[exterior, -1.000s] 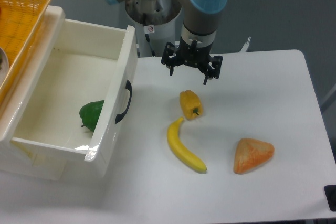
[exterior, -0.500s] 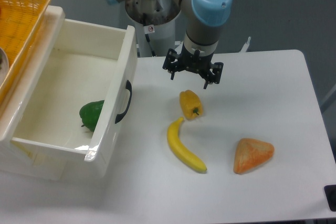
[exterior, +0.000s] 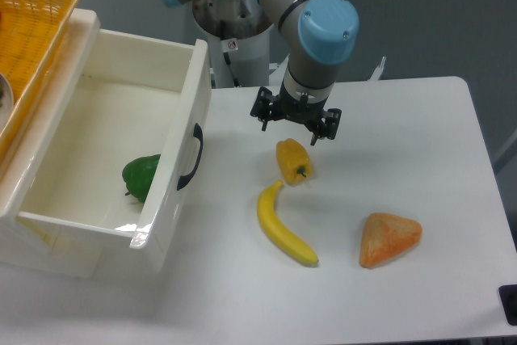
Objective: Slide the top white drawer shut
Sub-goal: 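Lower the open gripper from above the yellow pepper toward the table, then move the gripper sideways to the outer face of the open white drawer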
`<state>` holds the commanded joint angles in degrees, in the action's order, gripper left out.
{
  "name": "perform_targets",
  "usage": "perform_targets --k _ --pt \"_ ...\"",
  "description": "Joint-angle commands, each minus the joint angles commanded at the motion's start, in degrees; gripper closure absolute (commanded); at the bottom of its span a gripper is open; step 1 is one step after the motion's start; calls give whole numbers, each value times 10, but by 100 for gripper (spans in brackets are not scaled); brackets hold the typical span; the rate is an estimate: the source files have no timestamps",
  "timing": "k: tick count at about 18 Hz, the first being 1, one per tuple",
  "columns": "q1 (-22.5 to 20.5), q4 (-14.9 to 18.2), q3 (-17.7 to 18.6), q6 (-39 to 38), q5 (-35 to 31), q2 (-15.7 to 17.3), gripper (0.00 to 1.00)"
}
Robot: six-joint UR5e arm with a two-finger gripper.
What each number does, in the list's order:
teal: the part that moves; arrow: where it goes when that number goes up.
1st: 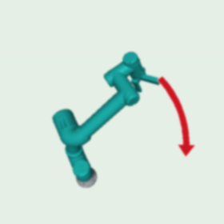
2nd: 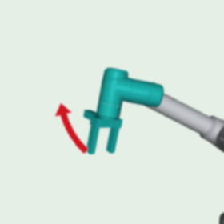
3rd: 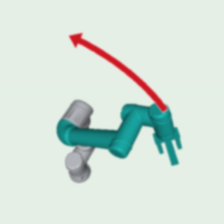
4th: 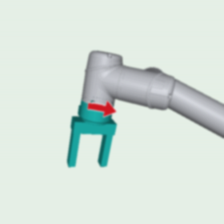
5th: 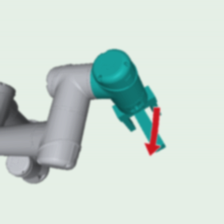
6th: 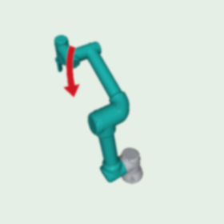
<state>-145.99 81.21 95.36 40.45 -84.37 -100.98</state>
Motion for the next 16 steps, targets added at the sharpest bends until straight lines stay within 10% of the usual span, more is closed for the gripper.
perform_targets --k 16 --pt "57 -49 -2 -92 6 -54 0"
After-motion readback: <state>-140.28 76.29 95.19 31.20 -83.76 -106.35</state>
